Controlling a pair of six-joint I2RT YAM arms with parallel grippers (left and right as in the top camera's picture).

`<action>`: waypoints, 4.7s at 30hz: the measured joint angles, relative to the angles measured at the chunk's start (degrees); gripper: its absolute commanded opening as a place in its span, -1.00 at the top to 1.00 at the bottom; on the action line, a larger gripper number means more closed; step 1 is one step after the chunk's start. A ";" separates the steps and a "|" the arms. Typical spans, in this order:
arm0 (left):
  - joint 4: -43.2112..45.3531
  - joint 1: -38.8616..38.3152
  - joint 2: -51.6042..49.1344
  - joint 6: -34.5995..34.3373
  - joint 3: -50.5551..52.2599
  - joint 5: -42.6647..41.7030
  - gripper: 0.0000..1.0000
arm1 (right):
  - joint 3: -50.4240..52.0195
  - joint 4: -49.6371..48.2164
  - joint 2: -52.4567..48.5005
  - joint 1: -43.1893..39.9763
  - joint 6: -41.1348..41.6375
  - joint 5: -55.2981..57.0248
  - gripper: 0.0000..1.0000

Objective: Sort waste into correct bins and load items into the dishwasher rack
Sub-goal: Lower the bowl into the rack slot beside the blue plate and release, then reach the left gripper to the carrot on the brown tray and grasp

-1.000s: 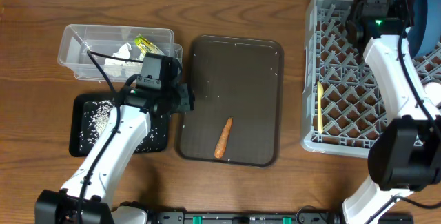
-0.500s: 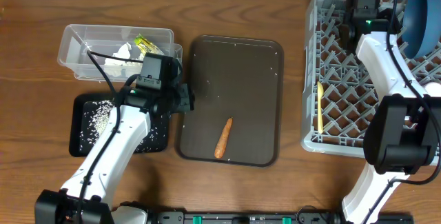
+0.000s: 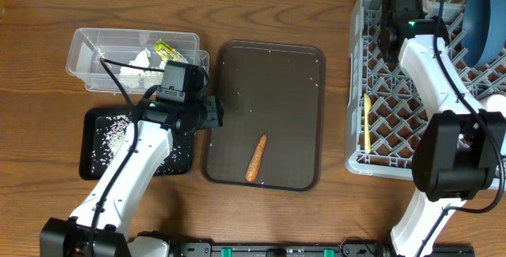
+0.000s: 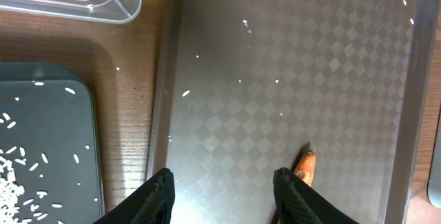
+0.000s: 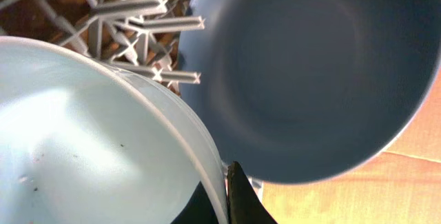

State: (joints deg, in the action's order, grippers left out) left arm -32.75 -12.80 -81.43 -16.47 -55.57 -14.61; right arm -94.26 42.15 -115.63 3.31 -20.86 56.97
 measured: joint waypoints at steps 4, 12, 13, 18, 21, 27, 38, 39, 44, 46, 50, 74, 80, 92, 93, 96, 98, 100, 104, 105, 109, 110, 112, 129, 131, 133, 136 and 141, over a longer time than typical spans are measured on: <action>0.00 0.00 0.00 0.00 0.00 0.00 0.02 | 0.00 5.53 -0.02 0.76 3.39 0.87 0.86; -0.02 0.00 0.00 -0.02 0.00 0.00 0.01 | 0.28 7.56 -0.20 2.08 13.14 7.96 0.97; -0.02 0.00 0.00 -0.02 0.00 0.02 0.02 | 0.55 6.80 -0.55 2.23 14.10 10.40 0.98; -0.02 0.00 0.00 -0.02 0.00 0.00 0.01 | 0.81 3.87 -1.60 2.23 15.47 15.37 0.98; -0.02 0.00 0.00 -0.02 0.00 0.00 0.01 | 0.94 2.32 -1.66 2.23 15.39 15.76 0.97; -0.02 0.00 0.00 -0.02 0.00 0.00 0.01 | 1.03 -2.75 -1.66 2.25 11.45 12.68 0.97; 0.00 0.00 0.00 -0.02 0.00 0.00 0.01 | 1.05 -7.32 -1.68 1.97 6.78 14.05 0.97; 0.00 0.00 0.00 -0.02 0.00 0.00 0.01 | 1.05 -7.76 -1.68 1.90 5.97 14.40 0.98; 0.07 0.00 0.00 -0.02 0.00 0.02 0.01 | 1.05 -7.30 -1.68 1.60 2.93 14.47 0.97; 0.09 0.00 0.00 -0.02 0.00 0.02 0.01 | 1.05 -6.62 -1.68 1.60 2.19 13.90 0.97; 0.09 0.00 0.00 -0.02 0.00 0.00 0.01 | 1.05 -6.34 -1.73 1.60 1.88 13.11 0.97; 0.13 0.00 0.00 0.00 0.00 0.02 0.01 | 5.57 -4.59 -1.86 9.62 7.26 10.93 0.07; 0.15 0.00 0.00 -0.02 0.00 0.00 0.01 | 5.66 0.87 -2.10 10.25 12.74 6.43 -0.20; 0.15 0.00 0.00 -0.02 0.00 0.02 0.00 | 6.05 3.06 0.07 9.77 18.58 -10.49 -0.39; 0.13 0.00 0.00 -0.02 0.00 0.00 0.00 | 6.19 2.89 1.31 9.75 18.80 -12.55 -0.44; 0.15 0.00 0.00 -0.02 0.00 0.02 0.00 | 6.29 2.03 6.29 9.38 19.04 -18.29 -0.59; 0.15 0.00 0.00 0.00 0.00 0.00 -0.01 | 6.29 1.49 10.05 8.55 19.41 -21.94 -0.68; 0.20 0.00 0.00 0.20 0.00 0.00 -0.01 | 6.27 1.25 13.75 7.28 19.50 -26.16 -0.74; 0.24 -0.22 0.00 1.20 0.00 0.00 -0.01 | 6.23 1.29 19.08 3.96 19.76 -38.49 -0.91; 0.24 -0.48 0.00 1.64 0.00 0.02 -0.01 | 6.23 1.44 19.45 3.17 19.98 -41.66 -0.96; 0.26 -3.52 0.00 4.44 0.00 0.11 -0.01 | 6.25 2.99 18.97 1.16 20.06 -52.35 -0.99; 0.26 -4.46 0.00 4.98 0.00 0.13 0.00 | 6.25 3.08 18.88 1.14 20.06 -53.33 -0.98; 0.31 -6.82 -0.20 6.29 0.00 0.20 -0.01 | 6.25 3.15 18.73 1.16 20.06 -56.17 -0.99; -5.75 -23.47 -14.10 15.72 0.02 0.22 -0.01 | 6.25 3.50 18.73 1.18 20.06 -60.96 -0.99; -5.75 -24.11 -15.23 16.00 0.02 0.22 0.00 | 6.25 3.52 18.73 1.18 20.04 -61.07 -0.98; -5.73 -24.46 -16.48 16.33 0.02 0.20 -0.01 | 6.25 3.52 18.73 1.18 20.04 -61.09 -0.99; -5.73 -24.55 -17.97 16.37 0.02 0.20 0.00 | 6.25 3.54 18.73 1.18 20.06 -61.09 -0.98; -5.64 -24.55 -18.56 16.52 0.00 0.24 0.21 | 6.25 3.72 18.73 1.18 20.06 -61.09 -0.99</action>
State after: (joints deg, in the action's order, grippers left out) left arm -38.39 -37.34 -99.98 0.05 -55.57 -14.37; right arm -88.01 45.87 -96.90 4.49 -0.80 -4.12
